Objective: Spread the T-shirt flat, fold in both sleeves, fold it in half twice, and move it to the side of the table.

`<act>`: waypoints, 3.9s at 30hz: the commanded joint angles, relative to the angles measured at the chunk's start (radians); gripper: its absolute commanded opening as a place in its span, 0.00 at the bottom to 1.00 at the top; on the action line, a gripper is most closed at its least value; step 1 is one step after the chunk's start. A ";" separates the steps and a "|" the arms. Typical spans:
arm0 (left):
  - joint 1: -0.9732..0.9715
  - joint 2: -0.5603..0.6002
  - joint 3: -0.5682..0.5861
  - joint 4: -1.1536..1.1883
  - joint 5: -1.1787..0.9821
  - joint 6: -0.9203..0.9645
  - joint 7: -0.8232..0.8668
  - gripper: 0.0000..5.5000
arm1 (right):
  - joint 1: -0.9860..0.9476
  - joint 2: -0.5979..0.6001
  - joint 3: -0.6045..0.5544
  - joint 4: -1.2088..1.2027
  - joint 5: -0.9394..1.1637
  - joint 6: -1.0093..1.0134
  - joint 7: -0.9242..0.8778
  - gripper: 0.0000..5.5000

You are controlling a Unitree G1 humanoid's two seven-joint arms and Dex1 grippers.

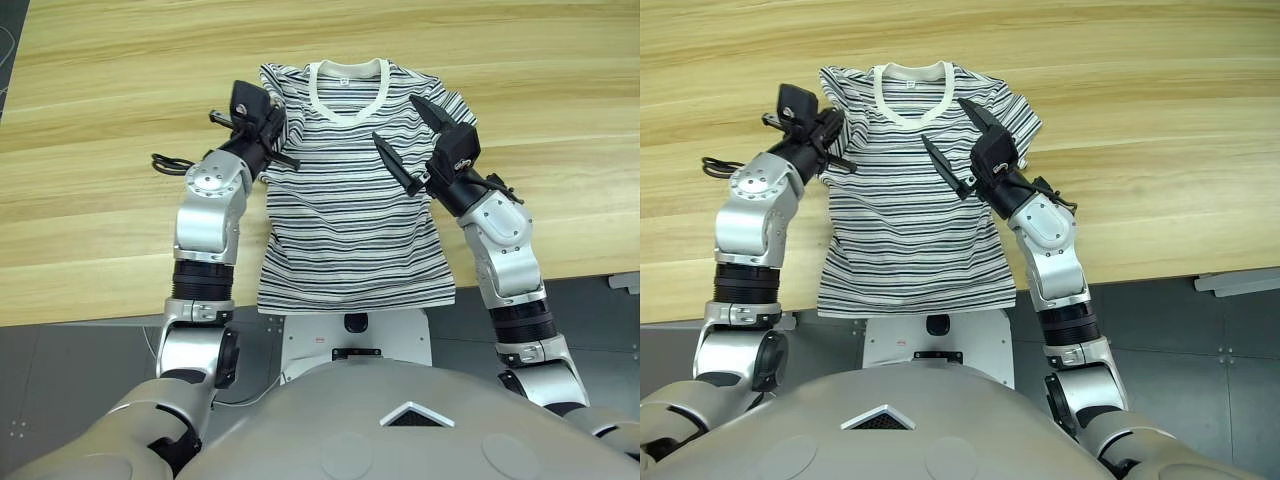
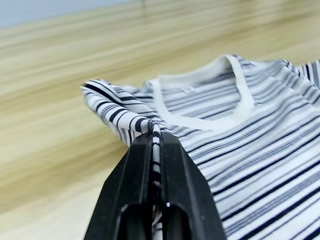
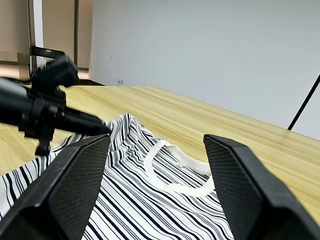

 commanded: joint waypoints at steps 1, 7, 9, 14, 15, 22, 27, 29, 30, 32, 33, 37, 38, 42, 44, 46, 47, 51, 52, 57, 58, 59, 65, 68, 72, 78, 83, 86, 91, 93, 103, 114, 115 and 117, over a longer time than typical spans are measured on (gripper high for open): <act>-0.089 -0.064 -0.018 0.195 0.021 -0.047 0.033 0.02 | 0.007 0.016 0.006 -0.003 -0.005 -0.016 -0.011 0.63; -0.155 -0.114 -0.005 0.377 0.026 -0.127 0.067 0.02 | 0.018 0.022 0.007 0.002 0.000 -0.026 -0.016 0.63; -0.159 -0.128 -0.012 0.403 0.031 -0.143 0.070 0.02 | 0.016 0.026 0.009 0.004 0.000 -0.027 -0.019 0.63; -0.168 -0.163 -0.003 0.425 0.021 -0.169 0.087 0.07 | 0.017 0.032 0.014 0.009 0.001 -0.030 -0.018 0.63; -0.158 -0.166 -0.004 0.389 0.014 -0.166 0.079 0.10 | 0.019 0.032 0.013 0.010 0.002 -0.032 -0.018 0.63; -0.032 -0.151 -0.030 -0.052 -0.008 -0.029 0.061 0.24 | -0.004 0.065 -0.050 0.050 0.018 0.005 -0.094 0.63; 0.054 -0.136 -0.056 -0.289 -0.020 0.083 0.048 0.24 | -0.089 0.097 -0.128 0.127 0.015 0.059 -0.210 0.63; 0.095 -0.130 -0.052 -0.377 -0.045 0.115 0.037 0.24 | -0.159 0.100 -0.158 0.198 -0.010 0.098 -0.275 0.63; 0.106 -0.133 -0.022 -0.421 -0.066 0.113 0.045 0.24 | -0.206 0.096 -0.179 0.250 -0.023 0.123 -0.317 0.63; 0.114 -0.128 0.029 -0.467 -0.073 0.087 0.073 0.24 | -0.284 0.086 -0.218 0.352 -0.028 0.166 -0.373 0.63; 0.116 -0.127 0.046 -0.476 -0.074 0.072 0.085 0.24 | -0.310 0.083 -0.234 0.393 -0.021 0.180 -0.386 0.63; 0.155 -0.140 0.087 -0.510 -0.088 0.020 0.106 0.24 | -0.403 0.071 -0.322 0.599 0.040 0.217 -0.395 0.63; 0.165 -0.145 0.095 -0.515 -0.090 0.010 0.113 0.24 | -0.423 0.066 -0.347 0.648 0.059 0.219 -0.390 0.63; 0.192 -0.150 0.139 -0.518 -0.101 -0.019 0.138 0.24 | -0.486 0.024 -0.424 0.830 0.100 0.228 -0.381 0.63; 0.195 -0.155 0.149 -0.518 -0.107 -0.027 0.149 0.24 | -0.513 0.009 -0.444 0.904 0.109 0.243 -0.372 0.63; 0.197 -0.161 0.148 -0.517 -0.110 -0.032 0.157 0.24 | -0.536 0.000 -0.461 0.963 0.119 0.253 -0.362 0.63; 0.196 -0.164 0.145 -0.515 -0.111 -0.036 0.159 0.24 | -0.547 -0.005 -0.465 0.994 0.120 0.253 -0.352 0.63; 0.195 -0.175 0.141 -0.513 -0.113 -0.043 0.168 0.24 | -0.573 -0.020 -0.455 1.077 0.102 0.248 -0.318 0.63; 0.196 -0.176 0.141 -0.514 -0.114 -0.043 0.169 0.24 | -0.577 -0.023 -0.449 1.092 0.094 0.245 -0.312 0.63; 0.196 -0.181 0.149 -0.516 -0.123 -0.042 0.177 0.24 | -0.592 -0.021 -0.419 1.134 0.061 0.235 -0.279 0.63; 0.195 -0.183 0.150 -0.516 -0.125 -0.041 0.178 0.25 | -0.596 -0.021 -0.412 1.139 0.055 0.239 -0.271 0.59; 0.194 -0.184 0.150 -0.518 -0.127 -0.040 0.180 0.25 | -0.597 -0.022 -0.402 1.142 0.048 0.247 -0.259 0.57; 0.190 -0.192 0.160 -0.513 -0.135 -0.047 0.195 0.25 | -0.604 -0.027 -0.362 1.160 0.010 0.259 -0.217 0.40; 0.187 -0.199 0.156 -0.509 -0.136 -0.049 0.199 0.25 | -0.607 -0.029 -0.355 1.167 0.001 0.255 -0.212 0.32; 0.186 -0.207 0.158 -0.505 -0.136 -0.052 0.203 0.25 | -0.606 -0.031 -0.357 1.169 0.000 0.238 -0.218 0.17; 0.187 -0.215 0.160 -0.493 -0.135 -0.061 0.206 0.25 | -0.597 -0.030 -0.378 1.159 0.012 0.185 -0.251 0.02; 0.189 -0.217 0.166 -0.493 -0.137 -0.064 0.210 0.25 | -0.581 -0.039 -0.444 1.132 0.060 0.163 -0.322 0.02; 0.187 -0.217 0.173 -0.492 -0.137 -0.066 0.212 0.25 | -0.582 -0.049 -0.466 1.134 0.065 0.154 -0.363 0.02; 0.187 -0.221 0.177 -0.492 -0.136 -0.066 0.215 0.25 | -0.593 -0.063 -0.493 1.128 0.066 0.112 -0.433 0.02; 0.186 -0.223 0.178 -0.490 -0.135 -0.067 0.218 0.25 | -0.600 -0.065 -0.486 1.119 0.058 0.088 -0.427 0.02; 0.190 -0.227 0.185 -0.481 -0.135 -0.076 0.224 0.25 | -0.498 0.057 -0.297 0.700 0.033 0.194 -0.223 0.02; 0.195 -0.236 0.187 -0.483 -0.137 -0.085 0.236 0.25 | -0.397 0.142 -0.203 0.539 0.048 0.477 -0.175 0.02; 0.194 -0.235 0.185 -0.482 -0.138 -0.085 0.235 0.25 | -0.393 0.144 -0.205 0.539 0.052 0.481 -0.173 0.02; 0.194 -0.232 0.185 -0.481 -0.140 -0.085 0.234 0.25 | -0.382 0.145 -0.206 0.530 0.062 0.482 -0.151 0.02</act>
